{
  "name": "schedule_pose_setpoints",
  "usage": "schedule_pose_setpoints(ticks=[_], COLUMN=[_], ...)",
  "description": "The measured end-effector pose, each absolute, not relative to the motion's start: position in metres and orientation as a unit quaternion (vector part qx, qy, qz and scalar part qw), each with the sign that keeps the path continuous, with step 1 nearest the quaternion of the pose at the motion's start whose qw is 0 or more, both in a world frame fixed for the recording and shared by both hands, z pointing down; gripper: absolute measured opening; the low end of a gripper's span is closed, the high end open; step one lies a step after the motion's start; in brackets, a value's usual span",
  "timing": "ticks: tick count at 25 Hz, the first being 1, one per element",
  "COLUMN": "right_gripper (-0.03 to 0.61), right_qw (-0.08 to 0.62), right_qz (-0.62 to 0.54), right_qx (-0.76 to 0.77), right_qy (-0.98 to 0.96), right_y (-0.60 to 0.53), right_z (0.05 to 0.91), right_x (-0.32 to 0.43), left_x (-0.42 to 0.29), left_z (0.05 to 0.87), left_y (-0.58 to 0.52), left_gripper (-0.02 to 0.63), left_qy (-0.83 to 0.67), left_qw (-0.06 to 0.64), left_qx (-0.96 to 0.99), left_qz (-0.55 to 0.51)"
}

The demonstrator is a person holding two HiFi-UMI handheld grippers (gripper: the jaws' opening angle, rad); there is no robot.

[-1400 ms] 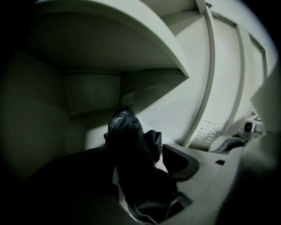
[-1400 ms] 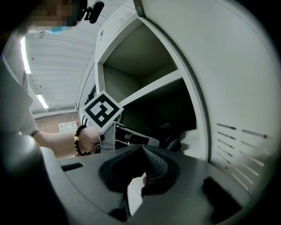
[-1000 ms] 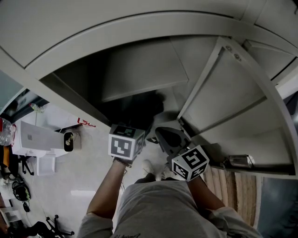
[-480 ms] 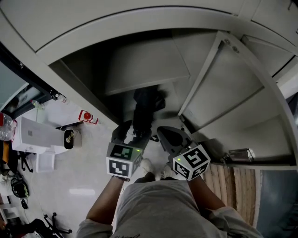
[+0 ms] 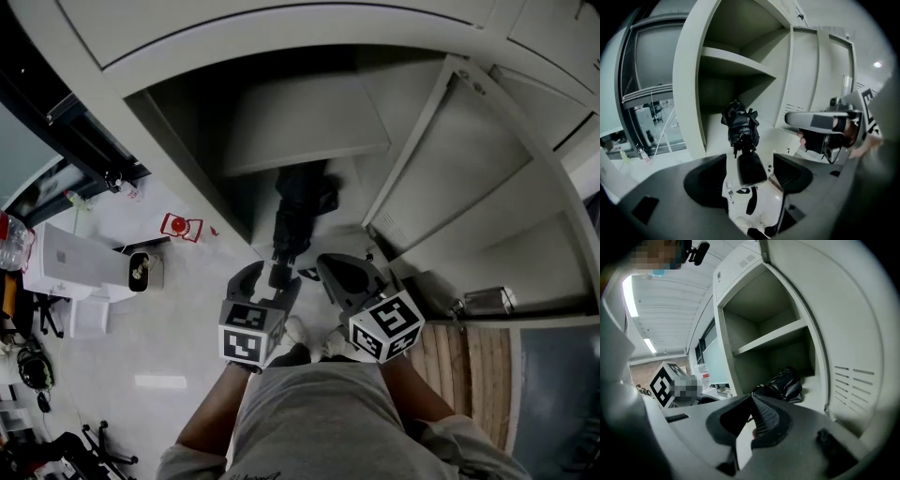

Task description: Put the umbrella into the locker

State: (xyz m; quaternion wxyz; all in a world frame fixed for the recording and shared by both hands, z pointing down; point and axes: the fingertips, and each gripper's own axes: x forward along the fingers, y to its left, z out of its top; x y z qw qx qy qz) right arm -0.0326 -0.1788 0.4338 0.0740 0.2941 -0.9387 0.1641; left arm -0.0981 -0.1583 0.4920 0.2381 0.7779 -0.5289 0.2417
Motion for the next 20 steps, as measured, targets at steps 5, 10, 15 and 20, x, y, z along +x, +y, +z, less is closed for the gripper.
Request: schedule_pose_setpoints(ticks=[5, 10, 15, 20], right_gripper=[0.028, 0.028, 0.028, 0.028], right_qw=[0.081, 0.084, 0.085, 0.085], right_qz=[0.163, 0.162, 0.165, 0.168], right_qx=[0.288, 0.284, 0.285, 0.286], right_qy=[-0.94, -0.941, -0.94, -0.94], right_y=[-0.171, -0.164, -0.16, -0.155], right_z=[0.437, 0.438, 0.44, 0.441], right_x=[-0.034, -0.036, -0.035, -0.033], left_x=[-0.096, -0.096, -0.096, -0.096], left_z=[0.509, 0.517, 0.517, 0.508], left_y=[-0.153, -0.152, -0.151, -0.154], left_gripper=[0.316, 0.218, 0.212, 0.21], left_qy=[-0.527, -0.531, -0.539, -0.545], left_qw=[0.255, 0.263, 0.267, 0.254], left_qx=[0.774, 0.769, 0.766, 0.767], left_qz=[0.241, 0.239, 0.228, 0.223])
